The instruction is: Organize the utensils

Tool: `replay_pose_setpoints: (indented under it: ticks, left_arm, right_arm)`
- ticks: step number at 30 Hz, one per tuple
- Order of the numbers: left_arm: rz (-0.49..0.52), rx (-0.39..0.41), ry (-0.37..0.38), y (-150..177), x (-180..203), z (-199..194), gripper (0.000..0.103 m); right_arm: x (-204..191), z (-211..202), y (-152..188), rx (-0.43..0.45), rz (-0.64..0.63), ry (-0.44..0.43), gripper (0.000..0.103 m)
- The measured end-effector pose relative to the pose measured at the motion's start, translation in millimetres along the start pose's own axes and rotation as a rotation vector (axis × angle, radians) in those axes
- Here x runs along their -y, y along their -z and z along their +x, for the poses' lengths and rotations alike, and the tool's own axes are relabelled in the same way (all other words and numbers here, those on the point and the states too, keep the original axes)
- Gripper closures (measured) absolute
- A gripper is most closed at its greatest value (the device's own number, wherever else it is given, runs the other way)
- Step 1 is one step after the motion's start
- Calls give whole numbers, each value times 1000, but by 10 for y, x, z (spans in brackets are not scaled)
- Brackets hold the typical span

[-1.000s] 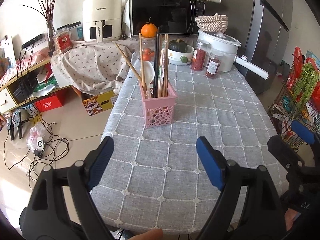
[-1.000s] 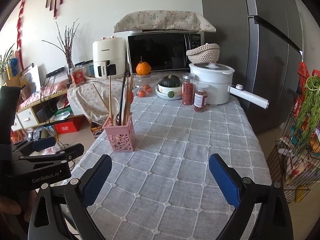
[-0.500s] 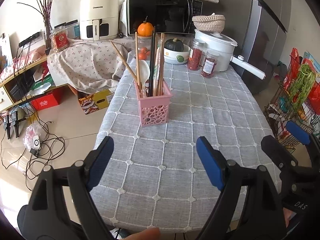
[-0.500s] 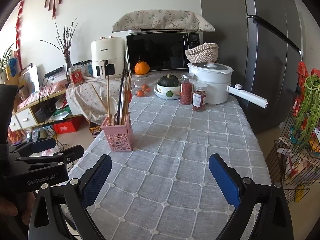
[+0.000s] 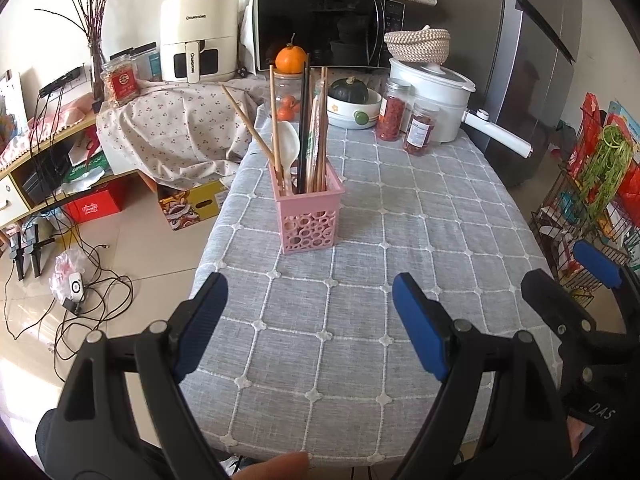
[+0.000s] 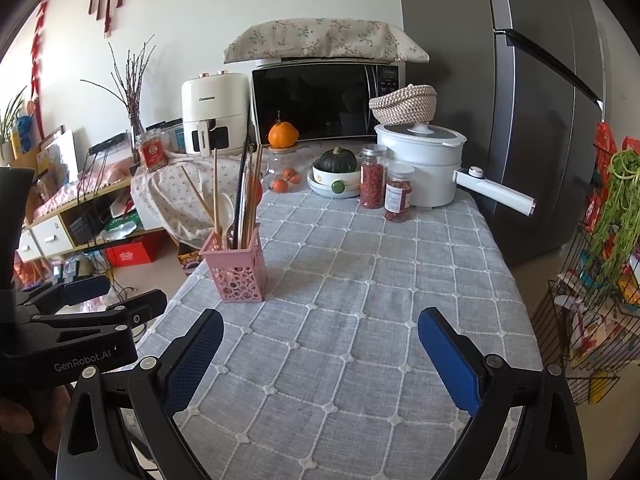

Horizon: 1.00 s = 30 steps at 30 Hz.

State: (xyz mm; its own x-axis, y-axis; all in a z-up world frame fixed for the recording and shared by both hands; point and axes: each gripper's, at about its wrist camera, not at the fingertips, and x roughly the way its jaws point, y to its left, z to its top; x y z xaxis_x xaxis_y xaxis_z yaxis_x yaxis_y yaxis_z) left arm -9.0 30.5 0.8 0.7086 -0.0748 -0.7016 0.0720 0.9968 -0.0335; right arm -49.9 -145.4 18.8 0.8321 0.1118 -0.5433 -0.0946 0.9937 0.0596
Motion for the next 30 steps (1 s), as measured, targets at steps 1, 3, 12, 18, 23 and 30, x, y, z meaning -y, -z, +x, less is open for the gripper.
replay_pose_setpoints:
  ticks: [1, 3, 12, 18, 23, 30]
  left_arm:
    - [2, -3, 3, 1, 8, 4, 19]
    - [6, -7, 5, 5, 25, 8, 18]
    - [14, -9, 1, 6, 43, -2, 18]
    - [19, -3, -1, 8, 35, -7, 18]
    - [19, -6, -6, 6, 41, -1, 18]
    - [30, 12, -18, 14, 34, -25, 18]
  right_arm:
    - [4, 3, 1, -2, 0, 1, 4]
    - [0, 10, 0, -4, -3, 7, 4]
    - [0, 28, 0, -10, -4, 11, 4]
    - [1, 28, 4, -11, -5, 13, 4]
    - [3, 28, 5, -12, -6, 14, 4]
    - [1, 29, 6, -14, -8, 14, 4]
